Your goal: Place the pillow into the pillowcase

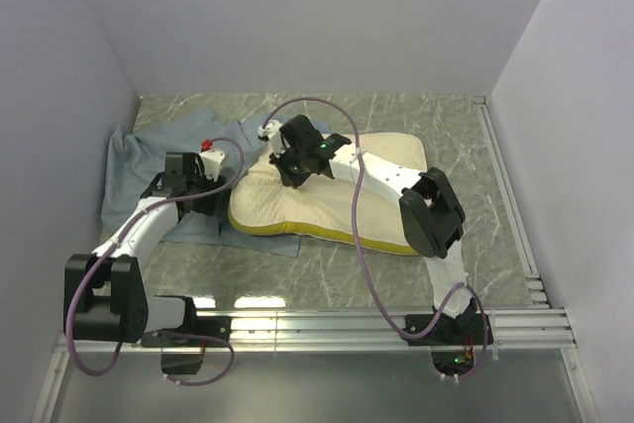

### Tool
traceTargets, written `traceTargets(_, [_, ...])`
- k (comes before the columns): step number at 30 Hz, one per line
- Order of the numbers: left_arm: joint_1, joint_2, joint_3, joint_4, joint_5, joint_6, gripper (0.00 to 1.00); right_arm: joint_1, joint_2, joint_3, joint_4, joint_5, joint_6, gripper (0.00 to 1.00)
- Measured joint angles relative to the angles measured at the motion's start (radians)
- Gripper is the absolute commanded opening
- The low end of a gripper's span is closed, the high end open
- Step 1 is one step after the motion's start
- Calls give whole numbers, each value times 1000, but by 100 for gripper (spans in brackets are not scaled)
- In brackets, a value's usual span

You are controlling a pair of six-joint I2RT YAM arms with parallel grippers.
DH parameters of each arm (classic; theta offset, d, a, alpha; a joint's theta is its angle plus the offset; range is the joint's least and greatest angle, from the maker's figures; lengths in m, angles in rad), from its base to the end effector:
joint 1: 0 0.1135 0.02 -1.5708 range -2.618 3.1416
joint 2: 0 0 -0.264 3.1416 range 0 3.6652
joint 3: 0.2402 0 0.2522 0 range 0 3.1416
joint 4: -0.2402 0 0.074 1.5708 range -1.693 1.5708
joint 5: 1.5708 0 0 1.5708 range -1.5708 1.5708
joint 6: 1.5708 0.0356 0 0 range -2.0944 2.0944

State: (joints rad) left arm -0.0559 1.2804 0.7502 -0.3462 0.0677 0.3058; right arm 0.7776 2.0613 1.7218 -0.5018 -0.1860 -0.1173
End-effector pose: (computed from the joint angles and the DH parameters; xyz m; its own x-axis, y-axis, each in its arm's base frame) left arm 0.2556 -0.0167 0.2102 -0.7018 0.3401 -0.6259 0.3254 0.9347 0.1431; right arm 0.3288 0.3330 0.2401 -0.4366 -0.5913 -0.6781 -0.8341 0.5484 0.0589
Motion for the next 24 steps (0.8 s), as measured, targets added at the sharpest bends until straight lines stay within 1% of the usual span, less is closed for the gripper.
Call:
traceTargets(6, [0,48,0,58,10,-36,59,-4,0,0,0,-7,16,0])
traceTargets(9, [0,79,0,67,33,-43,57,-6,0,0,0,-8,22,0])
traceTargets(10, [0,89,0,69,40,-46,50,-6,0,0,0,-8,24,0])
traceTargets(12, [0,113,2,72,51,-58,42,-6,0,0,0,-8,29,0])
traceTargets(13, [0,130,7,72,58,-62,30,-6,0,0,0,-7,34,0])
traceTargets(15, [0,160,18,67,70,-66,12,-7,0,0,0,-7,45,0])
traceTargets(16, [0,169,23,59,77,-65,0,-8,0,0,0,-7,51,0])
traceTargets(20, [2,143,32,-5,140,-37,0,-10,0,0,1,0,93,0])
traceTargets(24, [4,-3,34,-134,220,5,0,-10,0,1,2,22,154,0])
